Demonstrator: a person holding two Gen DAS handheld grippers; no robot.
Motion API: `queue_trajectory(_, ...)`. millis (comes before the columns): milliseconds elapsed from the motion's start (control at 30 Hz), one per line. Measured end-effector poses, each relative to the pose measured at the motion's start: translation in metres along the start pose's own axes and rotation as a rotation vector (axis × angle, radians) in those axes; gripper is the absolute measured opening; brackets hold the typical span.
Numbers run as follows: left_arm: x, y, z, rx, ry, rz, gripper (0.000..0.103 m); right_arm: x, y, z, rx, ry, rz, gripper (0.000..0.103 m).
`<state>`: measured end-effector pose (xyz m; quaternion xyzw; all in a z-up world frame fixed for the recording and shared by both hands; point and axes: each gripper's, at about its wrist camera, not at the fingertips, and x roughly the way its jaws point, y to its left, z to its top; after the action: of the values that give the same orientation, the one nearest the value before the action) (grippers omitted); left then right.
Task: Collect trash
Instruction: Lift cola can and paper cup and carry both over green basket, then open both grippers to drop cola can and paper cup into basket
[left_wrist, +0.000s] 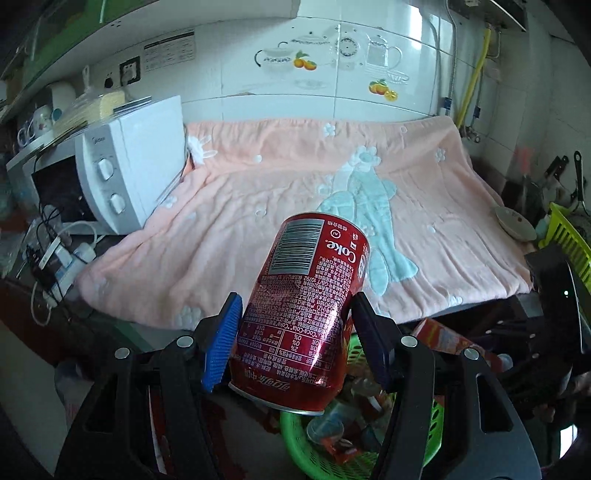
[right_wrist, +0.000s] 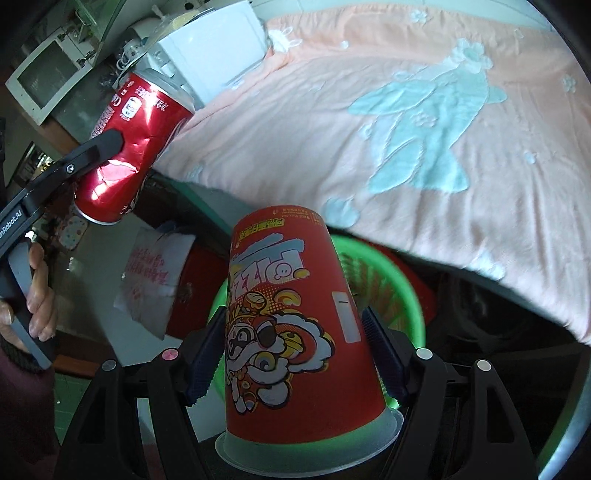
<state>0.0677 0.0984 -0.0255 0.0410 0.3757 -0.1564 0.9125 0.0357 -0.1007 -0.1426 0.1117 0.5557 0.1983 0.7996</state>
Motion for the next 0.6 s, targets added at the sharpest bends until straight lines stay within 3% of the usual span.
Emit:
queue_trajectory(300, -0.019, 0.014, -0.027, -0.038, 0.019, 0.036, 0.060, -0.018, 0.018, 0.002, -0.038, -0.053, -0.003, 0.079)
queue_trajectory(600, 0.000, -0.010, -0.052, -0.042, 0.108, -0.045, 0.061, -0.050, 0.006, -0.014, -0.095, -0.123, -0.149, 0.082)
